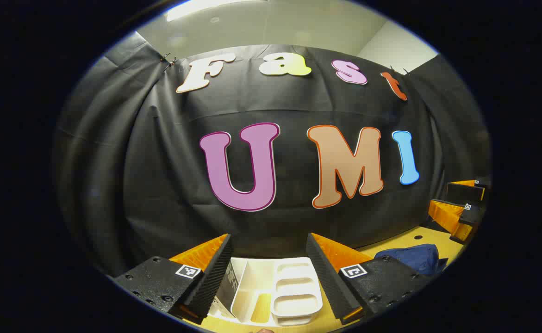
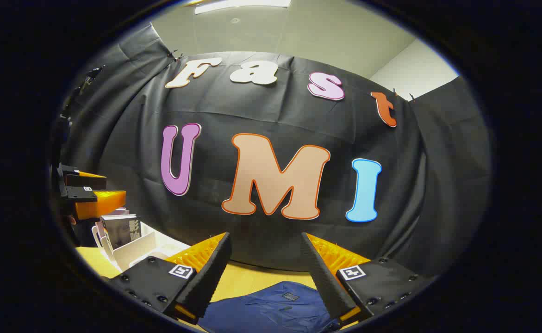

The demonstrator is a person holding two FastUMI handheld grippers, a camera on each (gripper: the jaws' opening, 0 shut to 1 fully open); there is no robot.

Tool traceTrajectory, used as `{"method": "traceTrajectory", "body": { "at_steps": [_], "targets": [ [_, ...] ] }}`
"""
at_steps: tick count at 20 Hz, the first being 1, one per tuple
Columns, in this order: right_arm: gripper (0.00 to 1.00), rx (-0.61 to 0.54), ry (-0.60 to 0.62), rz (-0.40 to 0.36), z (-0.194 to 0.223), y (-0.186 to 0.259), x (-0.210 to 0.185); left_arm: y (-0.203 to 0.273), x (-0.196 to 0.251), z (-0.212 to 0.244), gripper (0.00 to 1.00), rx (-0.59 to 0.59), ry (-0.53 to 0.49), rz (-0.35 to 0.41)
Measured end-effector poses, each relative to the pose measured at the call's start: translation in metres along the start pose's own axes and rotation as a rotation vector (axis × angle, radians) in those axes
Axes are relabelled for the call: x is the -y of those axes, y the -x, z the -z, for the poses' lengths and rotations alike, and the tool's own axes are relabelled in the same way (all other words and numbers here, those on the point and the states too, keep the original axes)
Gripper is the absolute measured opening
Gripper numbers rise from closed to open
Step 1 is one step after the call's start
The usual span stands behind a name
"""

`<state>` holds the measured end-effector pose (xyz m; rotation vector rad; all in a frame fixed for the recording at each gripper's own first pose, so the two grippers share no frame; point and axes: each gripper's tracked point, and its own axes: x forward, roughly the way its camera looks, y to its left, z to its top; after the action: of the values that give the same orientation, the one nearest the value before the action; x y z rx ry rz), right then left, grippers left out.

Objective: Open the schoolbag, grab two books from the bookshelf and put them into the schoolbag.

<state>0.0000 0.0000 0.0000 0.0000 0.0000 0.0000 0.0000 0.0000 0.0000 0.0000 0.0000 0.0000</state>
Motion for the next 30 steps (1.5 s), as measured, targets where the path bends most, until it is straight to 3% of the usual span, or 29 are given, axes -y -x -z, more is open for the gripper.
{"method": "traceTrajectory", "body": {
  "at_steps": [21, 24, 27, 30],
  "targets": [
    [1.00, -0.022, 0.028, -0.047, 0.013, 0.003, -0.012, 0.010, -0.020, -0.005, 0.93, 0.019, -0.034, -0.065],
    [1.00, -0.064, 0.103, -0.119, 0.034, 0.004, -0.029, 0.012, -0.027, -0.004, 0.93, 0.014, -0.040, -0.076],
    [0.92, -0.140, 0.186, -0.232, 0.070, 0.016, -0.057, 0.012, -0.035, -0.004, 0.99, 0.011, -0.051, -0.089],
    [0.98, -0.195, 0.265, -0.323, 0.102, 0.030, -0.084, 0.015, -0.044, -0.004, 0.96, 0.010, -0.058, -0.105]
  ]
}}
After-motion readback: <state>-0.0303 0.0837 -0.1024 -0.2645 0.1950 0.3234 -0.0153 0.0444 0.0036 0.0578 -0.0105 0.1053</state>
